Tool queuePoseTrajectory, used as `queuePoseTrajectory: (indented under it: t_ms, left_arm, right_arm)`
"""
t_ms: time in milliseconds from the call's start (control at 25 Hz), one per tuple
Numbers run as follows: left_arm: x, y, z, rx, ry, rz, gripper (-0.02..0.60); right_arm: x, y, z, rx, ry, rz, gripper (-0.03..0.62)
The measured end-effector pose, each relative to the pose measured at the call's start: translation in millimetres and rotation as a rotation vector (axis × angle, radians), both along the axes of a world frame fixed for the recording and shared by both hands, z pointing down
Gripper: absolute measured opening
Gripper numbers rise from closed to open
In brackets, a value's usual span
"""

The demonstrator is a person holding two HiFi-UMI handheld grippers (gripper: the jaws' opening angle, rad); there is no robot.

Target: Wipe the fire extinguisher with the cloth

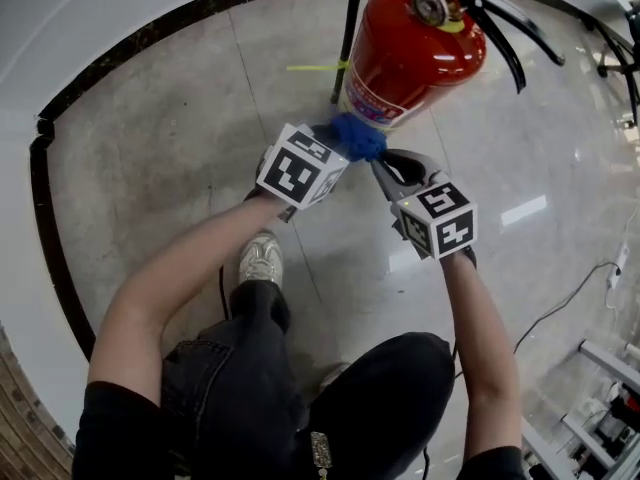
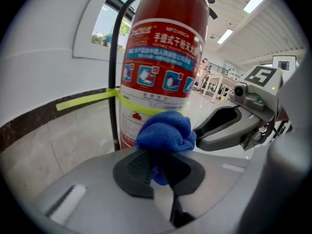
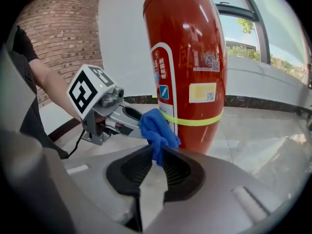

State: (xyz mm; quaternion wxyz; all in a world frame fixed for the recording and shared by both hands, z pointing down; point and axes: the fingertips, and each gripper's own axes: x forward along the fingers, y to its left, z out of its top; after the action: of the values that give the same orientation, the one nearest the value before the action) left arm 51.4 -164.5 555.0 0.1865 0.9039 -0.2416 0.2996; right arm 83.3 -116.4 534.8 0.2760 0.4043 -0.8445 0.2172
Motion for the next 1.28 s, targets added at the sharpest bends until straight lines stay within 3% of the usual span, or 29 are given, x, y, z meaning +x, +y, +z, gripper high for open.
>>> queuePoseTrajectory:
  t_ms: [120,200,320,480,800,1080,1280]
  left_arm:
    - [19.2,17.3,0.5,-0.030,0.019,0.056,0.015]
    - [35.3,26.9,-1.2,-0.037,0.038,0.090,0.015]
    - [55.8,31.3,-5.7,-0.034,0.050,0.122,0.030]
    - [71.2,42.3,-4.8,-0.062,0.062,0.162,0.131]
    - [65.0,51.1,8.1,-0.079,0.045,0.178,0.143]
    - [50.3,52.5,18.6,-0.070,0.008,0.171,0.145]
    - [40.7,48.8,25.0,-0.041,-0.020,0.149,0.187]
  right_arm:
    - [6.7,-2.9,7.2,0.003,0.031,0.003,0.105]
    - [18.1,-5.2,11.7,0.008,0.058,0.032,0.108]
    - [44.7,-13.9,13.1,0.045,0.116,0.084,0.050]
    - [74.8,-30.5,10.3,0.061,0.102,0.169,0.040]
    - [109.1,-60.9,9.4,0.075,0.098,0.271,0.037]
    - [61.8,-25.0,29.7,-0.019,0.082,0.103,0.035]
    - [21.4,-15.0,16.0,-0.014,0.064,-0.049,0.035]
